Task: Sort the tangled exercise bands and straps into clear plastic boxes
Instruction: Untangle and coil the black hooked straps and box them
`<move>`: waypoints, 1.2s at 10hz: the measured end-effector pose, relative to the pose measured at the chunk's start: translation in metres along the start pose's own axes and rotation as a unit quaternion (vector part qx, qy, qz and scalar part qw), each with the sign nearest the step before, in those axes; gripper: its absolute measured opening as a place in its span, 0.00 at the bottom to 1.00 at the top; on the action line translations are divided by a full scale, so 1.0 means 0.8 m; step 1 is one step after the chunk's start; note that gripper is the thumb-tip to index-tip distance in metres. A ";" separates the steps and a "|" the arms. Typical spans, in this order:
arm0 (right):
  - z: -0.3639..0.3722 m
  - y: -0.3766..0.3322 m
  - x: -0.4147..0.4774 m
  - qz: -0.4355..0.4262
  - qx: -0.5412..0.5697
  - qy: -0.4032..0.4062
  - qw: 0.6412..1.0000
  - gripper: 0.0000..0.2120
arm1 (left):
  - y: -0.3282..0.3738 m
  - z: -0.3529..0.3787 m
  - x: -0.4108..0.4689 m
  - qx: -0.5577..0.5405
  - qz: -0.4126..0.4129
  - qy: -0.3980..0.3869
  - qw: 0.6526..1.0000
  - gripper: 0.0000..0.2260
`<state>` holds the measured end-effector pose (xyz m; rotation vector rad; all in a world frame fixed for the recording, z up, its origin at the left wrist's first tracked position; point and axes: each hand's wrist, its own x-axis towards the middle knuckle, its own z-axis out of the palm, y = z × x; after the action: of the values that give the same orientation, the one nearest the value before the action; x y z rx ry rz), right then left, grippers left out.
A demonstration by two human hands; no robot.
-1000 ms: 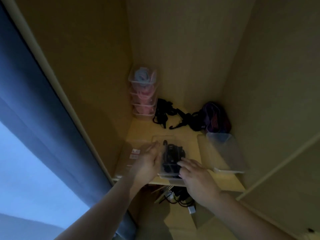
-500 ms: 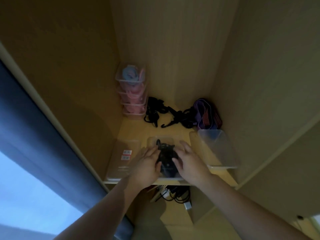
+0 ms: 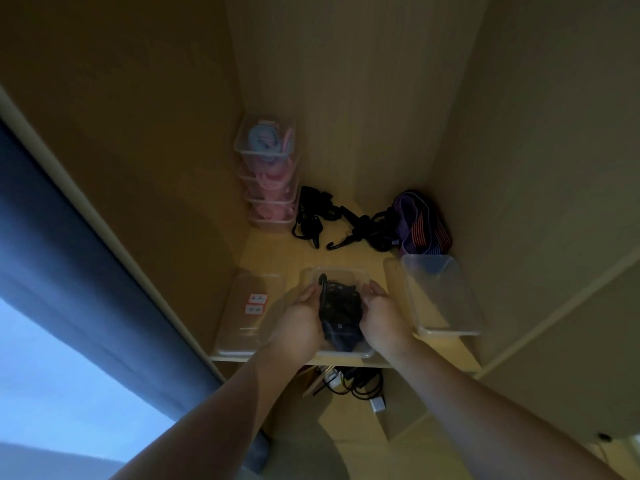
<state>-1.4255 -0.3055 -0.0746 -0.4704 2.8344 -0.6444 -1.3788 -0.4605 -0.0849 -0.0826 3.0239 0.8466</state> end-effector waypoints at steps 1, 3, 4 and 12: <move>0.004 0.002 0.002 0.012 0.024 0.025 0.999 0.22 | -0.010 0.001 0.017 0.056 -0.028 0.017 0.998 0.21; 0.008 0.006 0.005 0.000 0.002 -0.013 1.000 0.28 | -0.001 0.000 0.010 0.064 -0.021 0.037 0.997 0.21; 0.014 0.011 0.007 -0.041 -0.028 0.003 0.999 0.25 | -0.005 -0.001 0.011 0.126 0.002 0.007 0.992 0.26; -0.018 0.001 0.015 -0.049 -0.106 -0.062 0.991 0.27 | 0.006 -0.014 0.024 0.195 -0.013 -0.057 0.979 0.29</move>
<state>-1.4403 -0.3033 -0.0633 -0.6626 2.7871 -0.3182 -1.3977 -0.4634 -0.0735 -0.0678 3.0041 0.2347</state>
